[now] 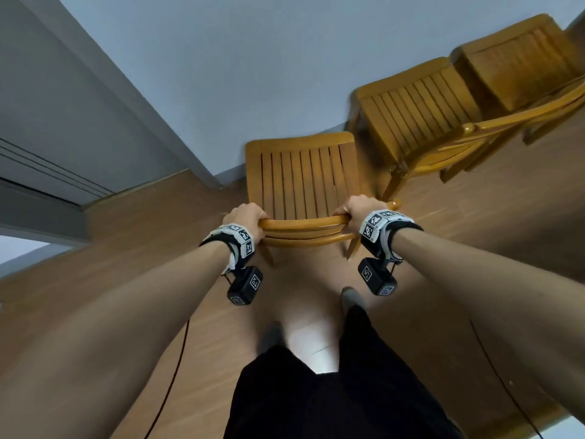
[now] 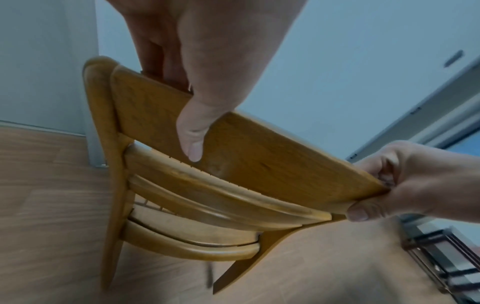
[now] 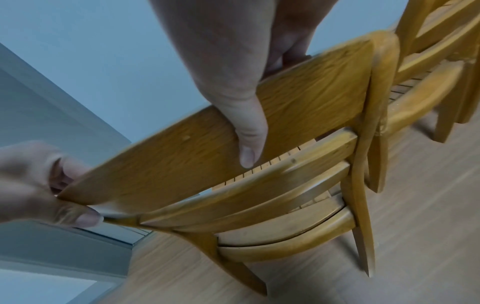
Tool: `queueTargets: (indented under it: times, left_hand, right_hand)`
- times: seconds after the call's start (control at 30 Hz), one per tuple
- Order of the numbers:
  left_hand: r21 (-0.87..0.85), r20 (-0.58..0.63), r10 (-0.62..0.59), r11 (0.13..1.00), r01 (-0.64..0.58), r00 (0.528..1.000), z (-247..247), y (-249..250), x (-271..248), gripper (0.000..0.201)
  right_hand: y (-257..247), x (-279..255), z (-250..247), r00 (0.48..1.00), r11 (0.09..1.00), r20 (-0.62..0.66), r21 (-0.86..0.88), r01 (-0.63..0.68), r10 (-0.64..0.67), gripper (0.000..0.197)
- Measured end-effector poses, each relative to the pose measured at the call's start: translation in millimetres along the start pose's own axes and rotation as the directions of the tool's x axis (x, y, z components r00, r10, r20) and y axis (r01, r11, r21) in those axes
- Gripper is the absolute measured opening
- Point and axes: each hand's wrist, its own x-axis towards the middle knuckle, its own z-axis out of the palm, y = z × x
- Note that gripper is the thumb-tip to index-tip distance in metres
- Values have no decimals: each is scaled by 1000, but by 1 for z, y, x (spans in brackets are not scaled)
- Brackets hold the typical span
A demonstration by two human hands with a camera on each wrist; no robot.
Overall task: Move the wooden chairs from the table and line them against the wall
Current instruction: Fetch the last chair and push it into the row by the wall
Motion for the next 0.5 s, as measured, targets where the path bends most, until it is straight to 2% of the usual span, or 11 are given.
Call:
queueTargets:
  times: [0.17, 0.27, 0.5]
  left_hand:
    - [-81, 33, -60, 995, 63, 998, -15, 60, 39, 25]
    - [-82, 16, -76, 994, 78, 997, -22, 87, 63, 33]
    - [-89, 38, -127, 988, 130, 991, -25, 107, 104, 32]
  right_hand:
    - [58, 38, -51, 999, 997, -28, -67, 39, -41, 39]
    - [83, 60, -73, 996, 997, -81, -61, 40, -45, 39]
    - [108, 94, -90, 992, 997, -101, -49, 64, -69, 38]
